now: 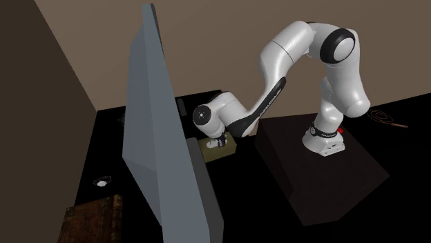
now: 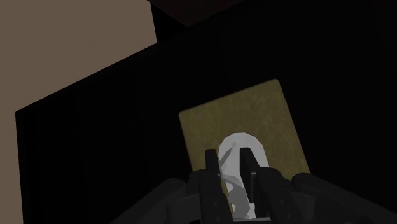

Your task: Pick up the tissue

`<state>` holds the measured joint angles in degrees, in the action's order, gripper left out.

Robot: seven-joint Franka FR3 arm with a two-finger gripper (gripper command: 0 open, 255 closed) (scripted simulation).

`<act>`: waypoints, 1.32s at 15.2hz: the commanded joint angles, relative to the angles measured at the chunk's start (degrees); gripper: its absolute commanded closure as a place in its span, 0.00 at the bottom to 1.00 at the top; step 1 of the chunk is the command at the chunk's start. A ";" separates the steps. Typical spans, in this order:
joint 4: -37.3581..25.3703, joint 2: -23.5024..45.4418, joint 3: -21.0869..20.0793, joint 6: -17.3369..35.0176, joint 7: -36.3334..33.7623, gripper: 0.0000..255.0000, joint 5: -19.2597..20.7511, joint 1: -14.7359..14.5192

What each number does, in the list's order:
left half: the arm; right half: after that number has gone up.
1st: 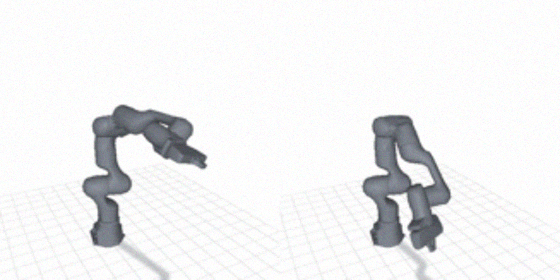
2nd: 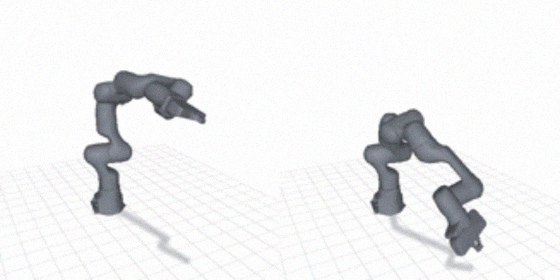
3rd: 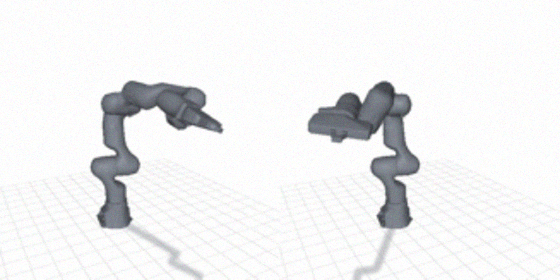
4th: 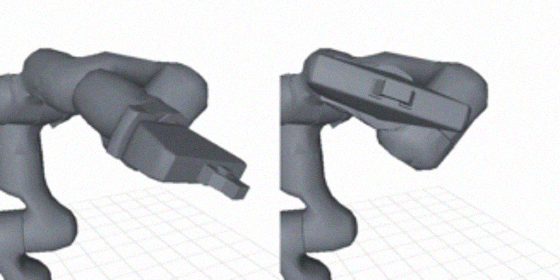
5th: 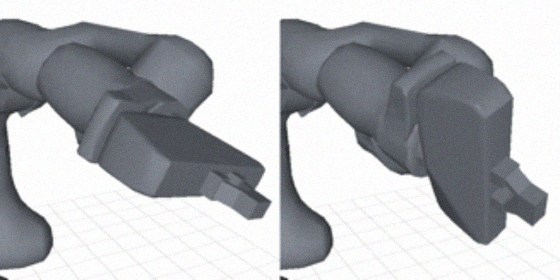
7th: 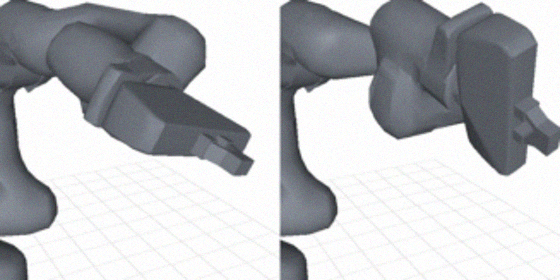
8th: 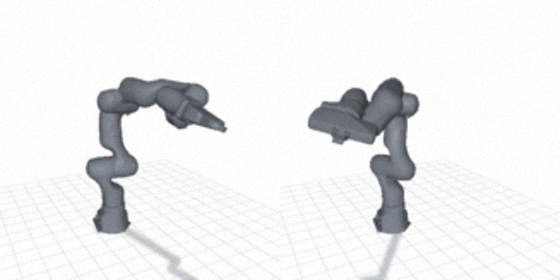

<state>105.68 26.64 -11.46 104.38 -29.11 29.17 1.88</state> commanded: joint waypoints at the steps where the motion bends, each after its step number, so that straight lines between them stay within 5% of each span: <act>1: 0.06 0.23 -0.07 0.30 -0.03 1.00 -0.04 -0.06; 20: -2.72 -6.21 -0.90 -7.91 3.98 1.00 -2.20 0.06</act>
<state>103.00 20.73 -12.33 96.79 -25.28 27.04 1.94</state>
